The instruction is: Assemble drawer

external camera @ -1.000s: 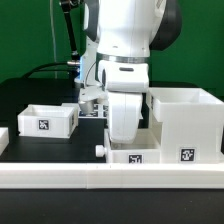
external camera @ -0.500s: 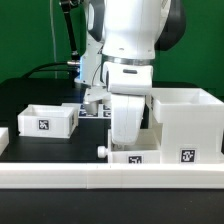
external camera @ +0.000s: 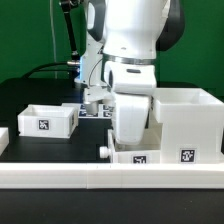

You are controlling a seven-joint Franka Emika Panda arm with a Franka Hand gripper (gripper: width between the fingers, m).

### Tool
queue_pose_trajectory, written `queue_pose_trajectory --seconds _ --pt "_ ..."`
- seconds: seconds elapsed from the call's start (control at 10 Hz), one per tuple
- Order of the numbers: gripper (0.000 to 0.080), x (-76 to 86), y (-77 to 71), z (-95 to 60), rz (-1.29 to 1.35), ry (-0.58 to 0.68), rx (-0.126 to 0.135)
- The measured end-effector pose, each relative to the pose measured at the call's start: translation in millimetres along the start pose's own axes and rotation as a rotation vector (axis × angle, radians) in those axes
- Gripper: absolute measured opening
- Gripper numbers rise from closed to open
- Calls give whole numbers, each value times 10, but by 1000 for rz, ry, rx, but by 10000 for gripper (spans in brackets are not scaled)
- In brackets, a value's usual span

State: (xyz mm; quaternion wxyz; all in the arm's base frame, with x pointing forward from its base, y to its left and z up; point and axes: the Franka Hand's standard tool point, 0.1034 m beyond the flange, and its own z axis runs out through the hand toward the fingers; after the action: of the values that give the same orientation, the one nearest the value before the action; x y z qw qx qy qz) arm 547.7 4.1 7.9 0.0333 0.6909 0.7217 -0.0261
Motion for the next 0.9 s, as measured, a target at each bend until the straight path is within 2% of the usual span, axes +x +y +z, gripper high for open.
queue_pose_trajectory --seconds 0.2,0.5,0.6,0.7,0.8,0.9 --pt "42 25 -1 -11 -21 -18 17" --pt "42 7 -3 -6 -17 -17 16" --pt "134 6 -4 -6 -17 -17 16" --pt "284 10 0 -14 -17 -17 15" --pt "423 35 36 -90 -2 -17 3" --pt "556 16 44 -172 0 -23 7"
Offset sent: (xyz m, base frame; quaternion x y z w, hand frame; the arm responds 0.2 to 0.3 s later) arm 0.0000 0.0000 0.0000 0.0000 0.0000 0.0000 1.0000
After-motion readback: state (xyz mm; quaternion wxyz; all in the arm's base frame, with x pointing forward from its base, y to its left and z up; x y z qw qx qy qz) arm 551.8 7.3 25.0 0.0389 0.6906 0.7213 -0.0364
